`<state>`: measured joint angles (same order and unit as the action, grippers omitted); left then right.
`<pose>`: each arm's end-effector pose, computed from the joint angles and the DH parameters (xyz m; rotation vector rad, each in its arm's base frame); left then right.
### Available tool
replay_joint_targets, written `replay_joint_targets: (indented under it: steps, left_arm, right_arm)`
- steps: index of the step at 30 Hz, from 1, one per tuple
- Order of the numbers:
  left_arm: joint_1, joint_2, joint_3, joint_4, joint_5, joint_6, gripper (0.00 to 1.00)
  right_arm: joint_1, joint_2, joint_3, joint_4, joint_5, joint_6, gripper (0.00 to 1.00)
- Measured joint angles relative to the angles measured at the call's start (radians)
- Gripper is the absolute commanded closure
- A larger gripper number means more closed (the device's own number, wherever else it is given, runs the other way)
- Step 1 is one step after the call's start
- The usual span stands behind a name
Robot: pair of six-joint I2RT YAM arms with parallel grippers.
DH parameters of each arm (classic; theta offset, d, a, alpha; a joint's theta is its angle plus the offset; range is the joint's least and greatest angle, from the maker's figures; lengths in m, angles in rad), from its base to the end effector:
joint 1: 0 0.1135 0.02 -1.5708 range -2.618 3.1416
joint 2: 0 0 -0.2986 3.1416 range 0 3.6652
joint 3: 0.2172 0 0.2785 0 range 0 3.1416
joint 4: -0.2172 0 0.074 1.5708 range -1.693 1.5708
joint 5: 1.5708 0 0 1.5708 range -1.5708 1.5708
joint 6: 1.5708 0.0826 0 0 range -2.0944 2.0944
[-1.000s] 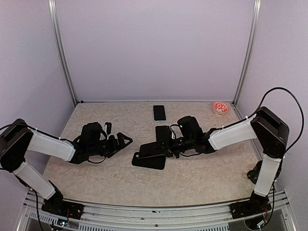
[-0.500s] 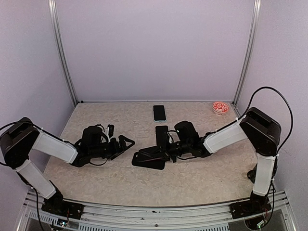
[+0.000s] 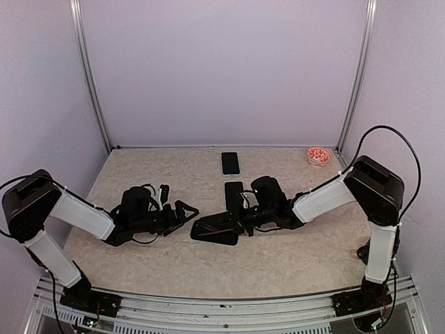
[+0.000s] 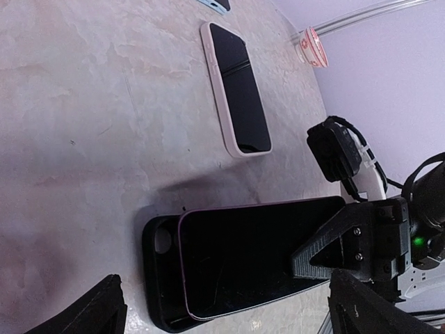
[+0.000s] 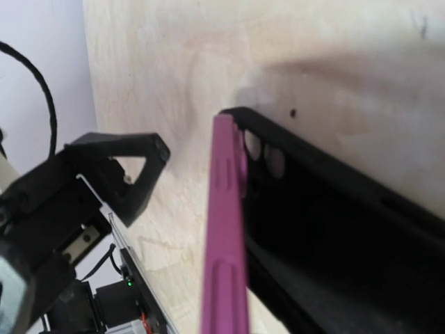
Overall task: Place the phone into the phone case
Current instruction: Install the phone into the phone case.
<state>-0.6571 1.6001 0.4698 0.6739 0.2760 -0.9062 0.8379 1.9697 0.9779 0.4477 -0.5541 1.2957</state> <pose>0.2529 -0.2235 0.1239 -0.0861 2.2500 -1.2057 0.2744 0.3698 0.1192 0.1840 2.6269 1.6407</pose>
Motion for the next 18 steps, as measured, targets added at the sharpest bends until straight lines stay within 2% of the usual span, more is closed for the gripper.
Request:
replay_joint_targets:
  steps: [18]
  left_arm:
    - [-0.057, 0.104, 0.0, 0.093, 0.005, -0.044, 0.01]
  right_arm:
    - [0.005, 0.069, -0.027, 0.141, -0.035, 0.054, 1.0]
